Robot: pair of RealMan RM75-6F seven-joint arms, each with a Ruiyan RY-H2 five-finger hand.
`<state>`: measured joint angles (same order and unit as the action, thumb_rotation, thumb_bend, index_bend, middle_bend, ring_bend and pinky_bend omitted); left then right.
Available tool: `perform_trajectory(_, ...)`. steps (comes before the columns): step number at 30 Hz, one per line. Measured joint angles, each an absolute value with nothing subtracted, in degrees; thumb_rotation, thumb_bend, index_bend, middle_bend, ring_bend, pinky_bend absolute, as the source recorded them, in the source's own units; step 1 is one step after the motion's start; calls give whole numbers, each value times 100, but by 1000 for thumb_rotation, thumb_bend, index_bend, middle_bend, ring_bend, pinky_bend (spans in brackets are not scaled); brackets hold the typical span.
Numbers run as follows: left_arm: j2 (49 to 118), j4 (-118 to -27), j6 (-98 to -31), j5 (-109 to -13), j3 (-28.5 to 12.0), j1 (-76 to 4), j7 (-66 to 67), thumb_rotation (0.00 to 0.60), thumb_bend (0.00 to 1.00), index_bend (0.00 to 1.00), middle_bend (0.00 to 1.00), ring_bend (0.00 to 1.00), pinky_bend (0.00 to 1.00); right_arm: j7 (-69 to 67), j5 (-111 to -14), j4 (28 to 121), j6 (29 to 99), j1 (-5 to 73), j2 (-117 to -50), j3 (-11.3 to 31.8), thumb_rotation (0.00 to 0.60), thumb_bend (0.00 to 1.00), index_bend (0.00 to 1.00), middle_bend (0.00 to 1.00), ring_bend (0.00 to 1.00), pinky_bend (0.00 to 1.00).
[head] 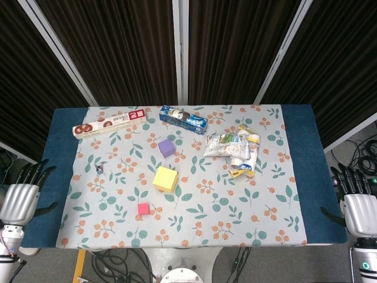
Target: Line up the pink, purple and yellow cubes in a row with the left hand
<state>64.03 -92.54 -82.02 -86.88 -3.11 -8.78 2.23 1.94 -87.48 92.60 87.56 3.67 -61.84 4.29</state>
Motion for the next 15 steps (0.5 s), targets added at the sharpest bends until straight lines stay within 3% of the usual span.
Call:
perform_trajectory(6,6348,-9138,-7850,-8935,-496,-1390,-227,600,2,207,178,129,99,163,-8777,9251,8792,380,-6130,462,600,26,0,27,0,0)
perform_trajectory(15,6546,-8827,-6789,-9276,-647,-2442,-904,600,7,207,183,129,99,167,-8793,9323,8761,412,-6043,477,600,26,0,27,0,0)
